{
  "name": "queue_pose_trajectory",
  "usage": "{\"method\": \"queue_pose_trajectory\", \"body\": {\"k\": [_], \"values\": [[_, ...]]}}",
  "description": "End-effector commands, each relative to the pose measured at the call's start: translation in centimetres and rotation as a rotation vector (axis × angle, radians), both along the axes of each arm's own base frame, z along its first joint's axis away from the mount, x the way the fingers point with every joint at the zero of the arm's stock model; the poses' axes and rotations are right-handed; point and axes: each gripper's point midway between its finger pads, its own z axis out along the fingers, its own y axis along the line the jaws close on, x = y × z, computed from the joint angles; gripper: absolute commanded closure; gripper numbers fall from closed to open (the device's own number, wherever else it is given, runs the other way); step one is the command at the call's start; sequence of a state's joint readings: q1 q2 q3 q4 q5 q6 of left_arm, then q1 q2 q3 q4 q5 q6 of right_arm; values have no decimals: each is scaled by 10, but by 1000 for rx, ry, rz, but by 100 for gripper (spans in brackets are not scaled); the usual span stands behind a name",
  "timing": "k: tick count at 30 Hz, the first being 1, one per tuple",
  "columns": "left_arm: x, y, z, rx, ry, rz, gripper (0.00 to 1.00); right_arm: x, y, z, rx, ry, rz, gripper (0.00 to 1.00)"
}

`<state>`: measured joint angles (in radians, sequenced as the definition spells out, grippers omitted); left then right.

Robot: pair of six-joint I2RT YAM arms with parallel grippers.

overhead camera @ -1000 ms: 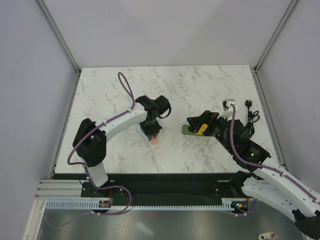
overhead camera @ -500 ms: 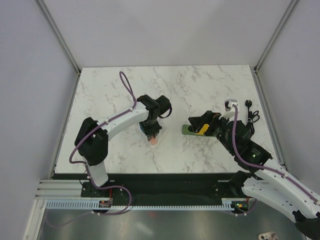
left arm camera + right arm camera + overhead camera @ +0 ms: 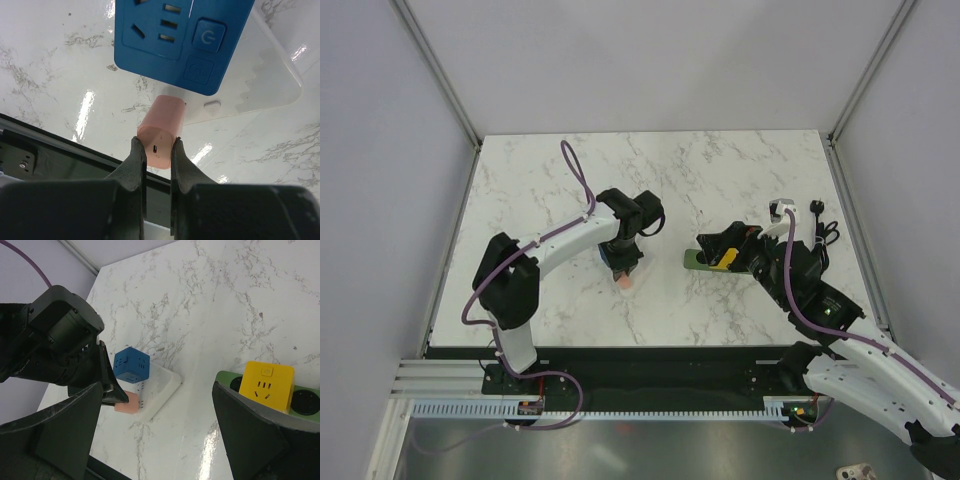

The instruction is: Insert the plug

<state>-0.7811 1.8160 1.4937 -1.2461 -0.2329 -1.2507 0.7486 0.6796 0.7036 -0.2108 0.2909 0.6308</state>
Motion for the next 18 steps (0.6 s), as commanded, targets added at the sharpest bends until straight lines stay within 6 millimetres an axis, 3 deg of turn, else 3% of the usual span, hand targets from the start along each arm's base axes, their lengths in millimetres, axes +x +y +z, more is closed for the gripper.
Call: {"method": "queue_pose_trajectory", "body": {"k": [1,18], "values": [[19,-12,1,-23,-71,45,98,1,-6,2,-9,-15,-26,2],[12,-20,3,-68,-46,41,98,2,-5,2,-11,-13,-26,2]]}}
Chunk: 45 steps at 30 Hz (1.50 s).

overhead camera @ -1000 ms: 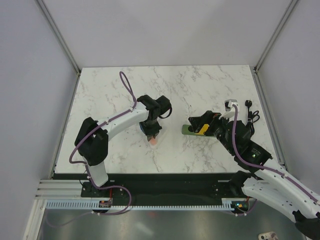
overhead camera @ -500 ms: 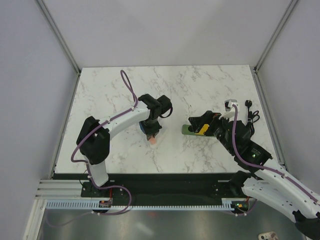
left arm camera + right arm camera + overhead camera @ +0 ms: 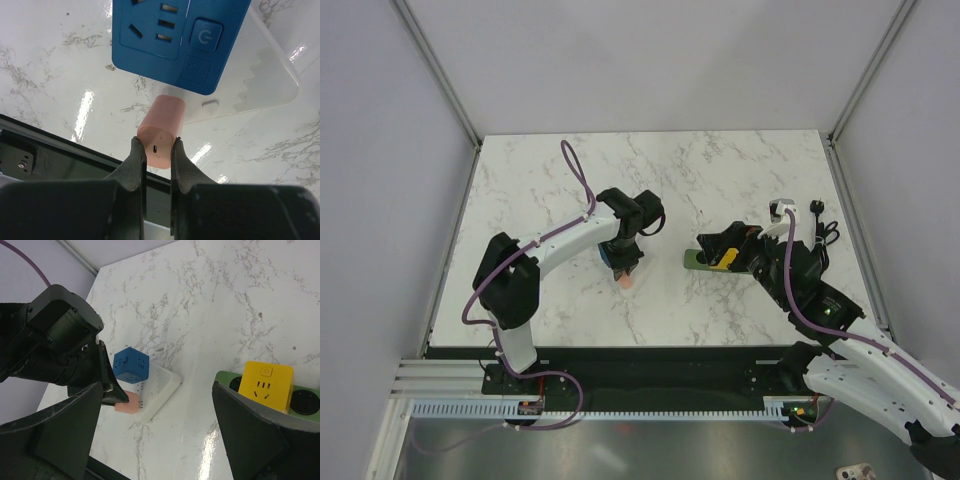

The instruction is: Insert the plug

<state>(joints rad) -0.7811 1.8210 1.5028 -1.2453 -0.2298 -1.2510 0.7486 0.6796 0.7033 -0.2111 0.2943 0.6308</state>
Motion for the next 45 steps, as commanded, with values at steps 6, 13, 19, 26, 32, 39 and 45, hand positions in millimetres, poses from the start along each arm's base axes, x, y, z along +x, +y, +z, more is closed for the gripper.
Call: {"method": "queue_pose_trajectory", "body": {"k": [6,13,19,26,32,39,45], "values": [[15,-22,4,-78,-66,33,98,3,-4,0,-14,-8,-21,2],[14,-22,7,-83,-70,15,98,2,-4,0,-16,-9,-22,2],[9,-16,-1,-50,-59,17,98,2,-3,1,-8,-7,-17,2],[8,-13,-9,-24,-44,28,98,1,-4,2,-3,-9,-16,2],[5,-11,-21,1,-10,48,98,1,-5,2,-3,-11,-17,2],[-2,-18,-33,-3,36,46,98,1,-7,0,-4,-10,-27,2],[-6,-24,-45,-1,58,49,98,0,-7,-1,-6,-8,-28,2]]}}
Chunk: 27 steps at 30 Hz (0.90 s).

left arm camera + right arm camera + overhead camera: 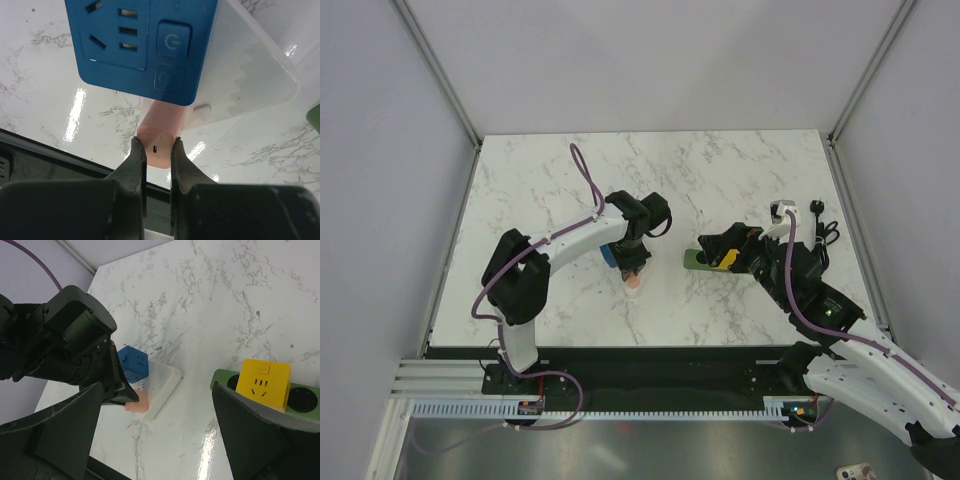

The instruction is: Insert the plug

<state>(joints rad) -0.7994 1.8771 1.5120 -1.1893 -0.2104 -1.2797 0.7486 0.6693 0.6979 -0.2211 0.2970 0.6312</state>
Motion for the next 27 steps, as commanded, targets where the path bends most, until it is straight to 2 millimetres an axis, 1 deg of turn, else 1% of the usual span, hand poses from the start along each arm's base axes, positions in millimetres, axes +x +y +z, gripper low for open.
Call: {"method": "queue_pose_trajectory", "body": {"k": [1,5,7,9,11,12,13,14,15,17,18,19,20,22,23,26,27], "values": [[-12,-6,-31,20,58,45,98,2,-5,1,-4,-12,-25,2],[-21,-3,-42,27,78,46,98,1,-8,1,-6,-15,-31,2],[-21,-2,-44,33,78,32,98,1,-9,0,-11,-16,-33,2],[-15,-3,-38,29,54,18,98,0,-8,0,-13,-15,-31,2],[-7,-2,-27,32,18,-13,98,1,-9,1,-13,-15,-31,2],[0,-6,-18,19,-5,-20,95,1,-9,4,-11,-17,-31,2],[2,-3,-13,38,-10,-38,87,0,-9,5,-7,-19,-32,2],[5,-4,-8,36,-19,-48,79,0,-9,6,-5,-19,-30,2],[11,-10,3,20,-38,-59,61,0,-8,9,0,-22,-29,2],[13,-11,13,18,-42,-95,45,-1,-8,11,9,-24,-27,2],[16,-14,22,3,-58,-103,9,-1,-8,12,9,-24,-25,2],[17,-14,26,5,-67,-117,1,-1,-8,11,7,-20,-26,2],[17,-12,37,-5,-85,-123,0,-1,-8,11,5,-18,-26,2],[16,-6,46,0,-114,-125,0,-2,-8,12,13,-16,-27,2],[16,-2,59,-14,-148,-122,0,-2,-8,12,14,-15,-24,2],[22,8,84,-8,-232,-136,0,-2,-7,13,3,-12,-20,2],[26,8,106,-41,-293,-152,0,-1,-7,16,1,-16,-21,2]]}}
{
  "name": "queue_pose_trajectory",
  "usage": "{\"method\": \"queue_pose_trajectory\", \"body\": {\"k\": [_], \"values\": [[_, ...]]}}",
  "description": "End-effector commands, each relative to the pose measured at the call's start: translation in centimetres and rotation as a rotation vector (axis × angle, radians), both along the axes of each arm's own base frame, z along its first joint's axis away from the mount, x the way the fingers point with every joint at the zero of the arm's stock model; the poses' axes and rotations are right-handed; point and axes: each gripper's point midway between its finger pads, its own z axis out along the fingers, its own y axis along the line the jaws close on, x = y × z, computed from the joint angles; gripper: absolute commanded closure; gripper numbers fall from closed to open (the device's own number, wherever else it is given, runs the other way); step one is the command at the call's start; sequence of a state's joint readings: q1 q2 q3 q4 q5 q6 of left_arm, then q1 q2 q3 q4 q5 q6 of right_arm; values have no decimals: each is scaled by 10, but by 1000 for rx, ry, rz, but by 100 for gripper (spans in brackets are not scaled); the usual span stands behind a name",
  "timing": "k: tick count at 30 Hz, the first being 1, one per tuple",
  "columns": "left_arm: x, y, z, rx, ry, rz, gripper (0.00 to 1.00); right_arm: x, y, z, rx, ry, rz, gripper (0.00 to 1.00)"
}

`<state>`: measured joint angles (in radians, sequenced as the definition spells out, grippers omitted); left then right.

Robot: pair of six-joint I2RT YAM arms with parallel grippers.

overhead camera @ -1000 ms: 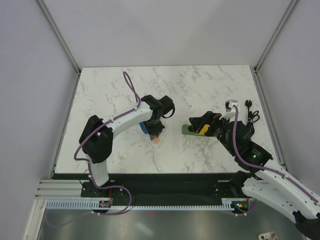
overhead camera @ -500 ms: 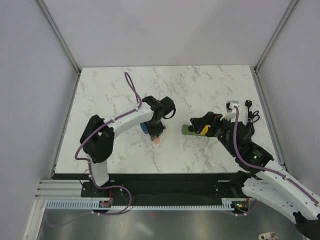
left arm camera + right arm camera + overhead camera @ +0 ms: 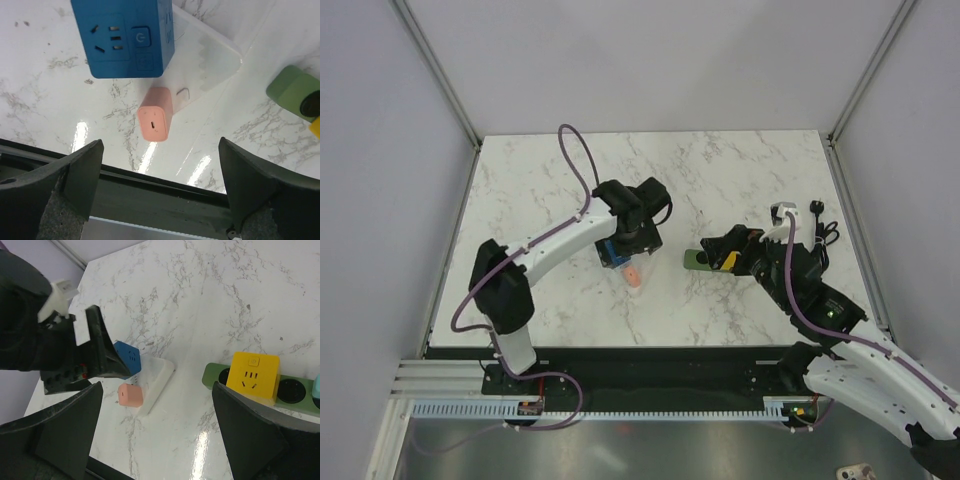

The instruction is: Insert the plug

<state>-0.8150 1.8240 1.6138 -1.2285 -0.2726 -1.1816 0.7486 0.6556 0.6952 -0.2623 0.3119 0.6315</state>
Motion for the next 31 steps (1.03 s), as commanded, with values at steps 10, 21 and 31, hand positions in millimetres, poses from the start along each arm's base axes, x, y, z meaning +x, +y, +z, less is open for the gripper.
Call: {"method": "queue_pose_trajectory", "body": {"k": [10,21,31], "values": [[-6,7,246,-401,-856,-584,0,-4,-15,54,17,-6,-52,2],[-65,52,250,-546,-1260,-704,0,-15,-11,78,42,-18,6,2],[-69,61,256,-526,-1253,-697,0,-12,-13,72,60,-6,-24,2]]}}
